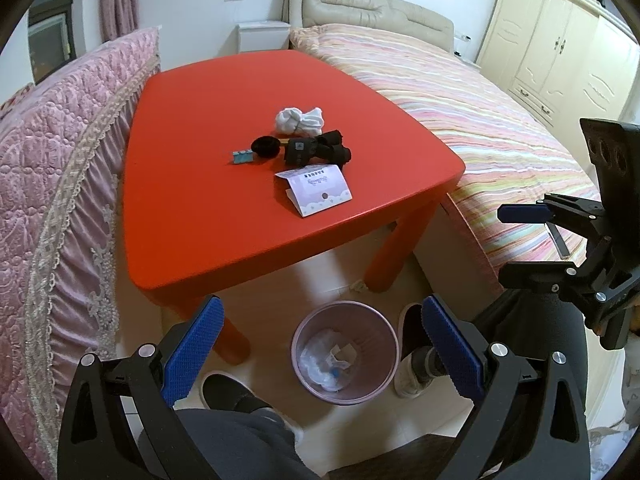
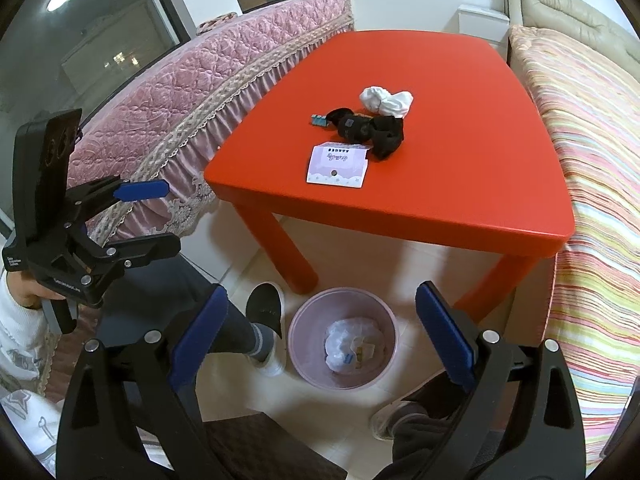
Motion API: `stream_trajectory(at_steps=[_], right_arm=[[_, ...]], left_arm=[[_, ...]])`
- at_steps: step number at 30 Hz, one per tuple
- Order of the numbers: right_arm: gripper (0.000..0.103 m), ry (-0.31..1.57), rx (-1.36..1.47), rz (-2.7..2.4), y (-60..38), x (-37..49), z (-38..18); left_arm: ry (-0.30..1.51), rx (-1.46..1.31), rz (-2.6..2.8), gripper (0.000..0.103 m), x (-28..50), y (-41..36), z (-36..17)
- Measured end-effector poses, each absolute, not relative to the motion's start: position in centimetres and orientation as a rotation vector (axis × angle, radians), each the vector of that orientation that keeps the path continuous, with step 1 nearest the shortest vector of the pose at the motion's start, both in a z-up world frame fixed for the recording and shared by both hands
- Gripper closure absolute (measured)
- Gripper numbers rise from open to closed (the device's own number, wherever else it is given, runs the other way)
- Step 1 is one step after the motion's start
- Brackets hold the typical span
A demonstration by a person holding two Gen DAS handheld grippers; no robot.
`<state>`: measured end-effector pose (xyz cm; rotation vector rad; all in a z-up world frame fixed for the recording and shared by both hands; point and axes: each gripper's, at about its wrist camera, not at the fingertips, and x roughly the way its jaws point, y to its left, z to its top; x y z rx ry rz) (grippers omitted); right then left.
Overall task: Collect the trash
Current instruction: 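Move both open tools back over the table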
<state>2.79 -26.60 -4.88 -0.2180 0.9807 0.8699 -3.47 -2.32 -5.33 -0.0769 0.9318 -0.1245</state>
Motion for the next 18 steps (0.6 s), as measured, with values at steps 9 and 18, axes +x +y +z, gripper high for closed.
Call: stream_trajectory(at_steps=[9, 18], right_arm=[[0.009, 0.967, -0.228, 0.846, -25.1, 4.2, -3.8], [0.006, 0.965, -0.234, 0.817, -21.9, 7.2, -2.6]], left_arm=[[0.926, -0.101, -0.080, 0.008, -1.7, -0.4, -4.7], [0.916, -0.120, -0.022, 0.008, 2.7, 2.6, -3.6]])
